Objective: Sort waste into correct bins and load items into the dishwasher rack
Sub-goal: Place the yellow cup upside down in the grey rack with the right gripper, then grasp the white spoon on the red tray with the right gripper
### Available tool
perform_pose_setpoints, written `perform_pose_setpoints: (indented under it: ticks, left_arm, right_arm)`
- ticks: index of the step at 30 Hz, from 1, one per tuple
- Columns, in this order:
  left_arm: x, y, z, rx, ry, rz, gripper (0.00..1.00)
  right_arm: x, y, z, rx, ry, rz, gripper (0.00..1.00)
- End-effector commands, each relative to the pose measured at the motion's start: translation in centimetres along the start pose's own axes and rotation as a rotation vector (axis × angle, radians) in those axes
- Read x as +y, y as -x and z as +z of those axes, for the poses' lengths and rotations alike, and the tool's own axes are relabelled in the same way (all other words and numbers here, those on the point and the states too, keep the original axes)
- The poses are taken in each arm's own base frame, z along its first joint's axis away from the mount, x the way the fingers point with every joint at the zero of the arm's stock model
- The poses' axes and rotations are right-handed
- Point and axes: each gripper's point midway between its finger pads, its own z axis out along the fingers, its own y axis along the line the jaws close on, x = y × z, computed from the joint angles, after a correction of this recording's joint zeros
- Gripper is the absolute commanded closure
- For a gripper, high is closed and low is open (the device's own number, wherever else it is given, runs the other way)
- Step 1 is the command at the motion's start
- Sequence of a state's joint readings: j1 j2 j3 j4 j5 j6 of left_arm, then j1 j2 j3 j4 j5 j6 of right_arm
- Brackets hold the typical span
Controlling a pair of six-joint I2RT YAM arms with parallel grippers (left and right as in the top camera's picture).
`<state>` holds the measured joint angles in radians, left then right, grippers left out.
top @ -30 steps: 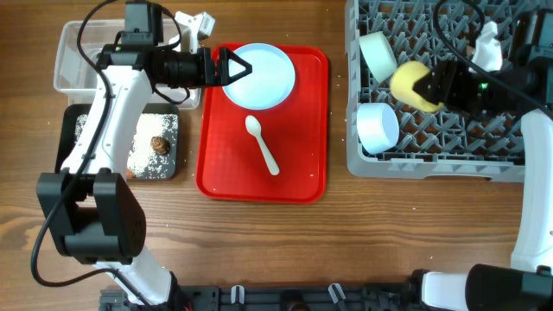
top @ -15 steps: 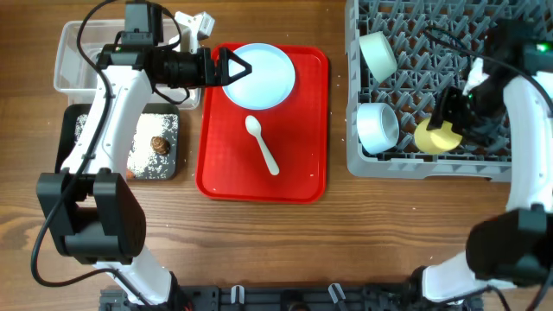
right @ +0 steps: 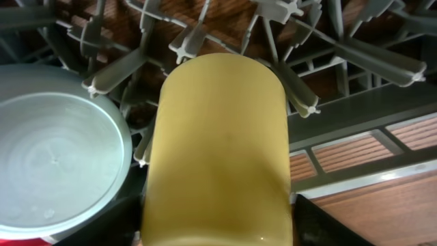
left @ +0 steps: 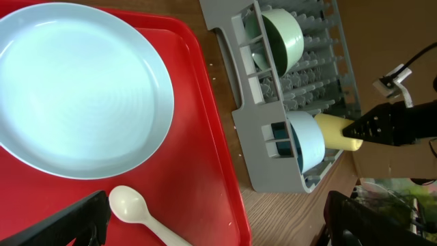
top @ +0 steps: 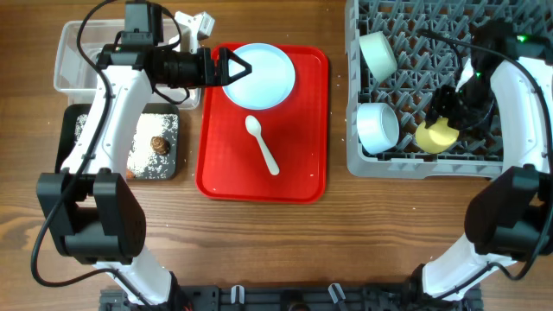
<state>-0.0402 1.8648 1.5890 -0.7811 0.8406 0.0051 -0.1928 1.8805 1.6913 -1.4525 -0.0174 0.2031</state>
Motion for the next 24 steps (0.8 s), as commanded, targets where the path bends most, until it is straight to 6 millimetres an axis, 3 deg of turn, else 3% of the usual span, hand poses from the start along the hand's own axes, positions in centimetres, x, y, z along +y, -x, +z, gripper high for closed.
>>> perform_pose_setpoints:
  ticks: [1, 4, 9, 13, 19, 22, 24]
  left_arm:
    - [-0.9, 0.6, -0.7, -0.02, -0.001, 0.035, 0.0]
    - [-0.9, 0.6, -0.7, -0.02, -0.001, 0.035, 0.0]
    - [-0.9, 0.6, -0.7, -0.02, -0.001, 0.035, 0.0]
    - [-0.9, 0.6, -0.7, -0.02, -0.001, 0.035, 0.0]
    - [-0.9, 0.6, -0.7, -0.02, -0.001, 0.035, 0.0]
    - [-0.9, 0.6, -0.7, -0.02, -0.001, 0.035, 0.0]
    - [-0.9, 0.6, -0.7, -0.02, -0.001, 0.035, 0.0]
  right_arm:
    - [-0.3, 0.6, 0.3, -0.007, -0.013, 0.009, 0.13]
    - [1.0, 1.2, 0.2, -0.027, 0.058, -0.015, 0.02]
    - [2.0, 2.4, -1.4, -0.09, 0.113, -0.023, 0.0]
    - [3.7, 3.3, -5.9, -0.206, 0.211, -0.086, 0.0]
    - [10.8, 3.5, -14.3, -0.418, 0.634, -0.238, 0.0]
    - [13.9, 3.2, -17.5, -0.461, 0.858, -0.34, 0.0]
    - [14.8, 3.2, -18.3, -0.486, 0.896, -0.377, 0.0]
